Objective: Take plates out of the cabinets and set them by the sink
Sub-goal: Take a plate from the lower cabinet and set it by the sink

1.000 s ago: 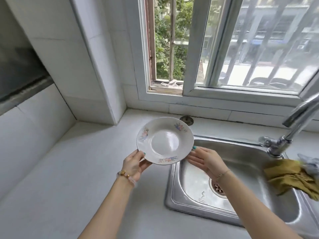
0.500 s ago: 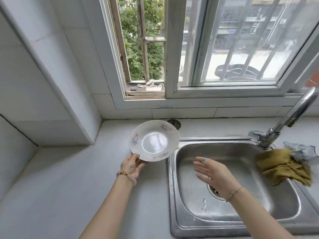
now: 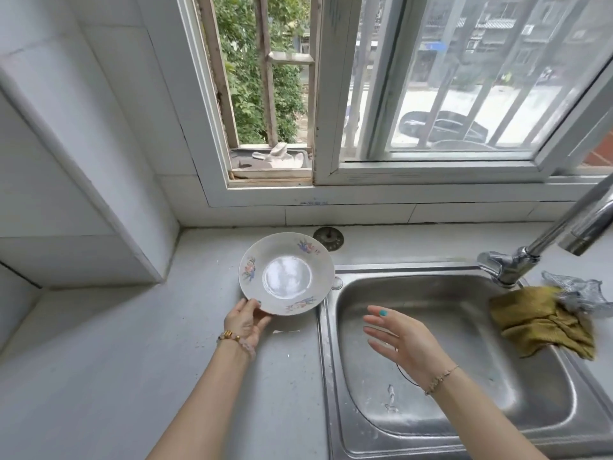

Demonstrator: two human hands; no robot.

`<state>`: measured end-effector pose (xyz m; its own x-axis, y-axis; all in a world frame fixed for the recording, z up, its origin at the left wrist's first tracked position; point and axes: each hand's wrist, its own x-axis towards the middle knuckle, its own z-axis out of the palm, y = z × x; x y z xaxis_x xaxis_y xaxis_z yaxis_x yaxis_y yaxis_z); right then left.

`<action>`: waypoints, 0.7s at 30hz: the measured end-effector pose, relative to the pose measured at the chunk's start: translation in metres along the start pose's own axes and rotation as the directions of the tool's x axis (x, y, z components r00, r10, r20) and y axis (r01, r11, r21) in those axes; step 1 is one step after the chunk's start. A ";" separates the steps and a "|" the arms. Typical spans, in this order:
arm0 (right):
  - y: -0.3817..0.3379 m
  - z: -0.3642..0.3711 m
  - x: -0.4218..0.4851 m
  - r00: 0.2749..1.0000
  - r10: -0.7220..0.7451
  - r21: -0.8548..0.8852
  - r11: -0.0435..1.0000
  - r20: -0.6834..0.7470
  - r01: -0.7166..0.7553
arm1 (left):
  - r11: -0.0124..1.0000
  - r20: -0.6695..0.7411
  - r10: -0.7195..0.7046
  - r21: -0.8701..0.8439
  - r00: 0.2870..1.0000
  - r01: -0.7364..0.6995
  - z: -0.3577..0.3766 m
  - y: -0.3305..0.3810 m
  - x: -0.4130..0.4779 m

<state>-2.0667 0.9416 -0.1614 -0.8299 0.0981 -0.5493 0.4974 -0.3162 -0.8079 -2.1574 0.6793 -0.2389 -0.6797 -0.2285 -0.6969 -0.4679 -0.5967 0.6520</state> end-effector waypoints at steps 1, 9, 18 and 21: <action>0.001 0.002 0.001 1.000 0.004 0.001 1.000 0.004 -0.004 | 1.000 0.000 -0.002 -0.009 1.000 0.002 -0.001 0.000 0.002; 0.002 0.015 0.007 1.000 0.022 0.012 1.000 0.011 -0.022 | 0.999 0.070 0.026 -0.040 0.997 -0.023 0.002 0.006 -0.006; -0.003 0.017 0.004 1.000 0.006 0.021 1.000 0.026 -0.007 | 0.992 0.048 -0.014 -0.122 0.999 0.020 0.009 0.009 -0.010; -0.002 0.015 0.001 0.999 0.008 0.020 1.000 0.032 -0.008 | 0.993 0.054 -0.019 -0.114 0.998 0.025 0.008 0.008 -0.014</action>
<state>-2.0718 0.9283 -0.1571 -0.8338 0.0651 -0.5482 0.4990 -0.3356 -0.7990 -2.1557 0.6841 -0.2215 -0.7004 -0.1753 -0.6919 -0.4170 -0.6862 0.5960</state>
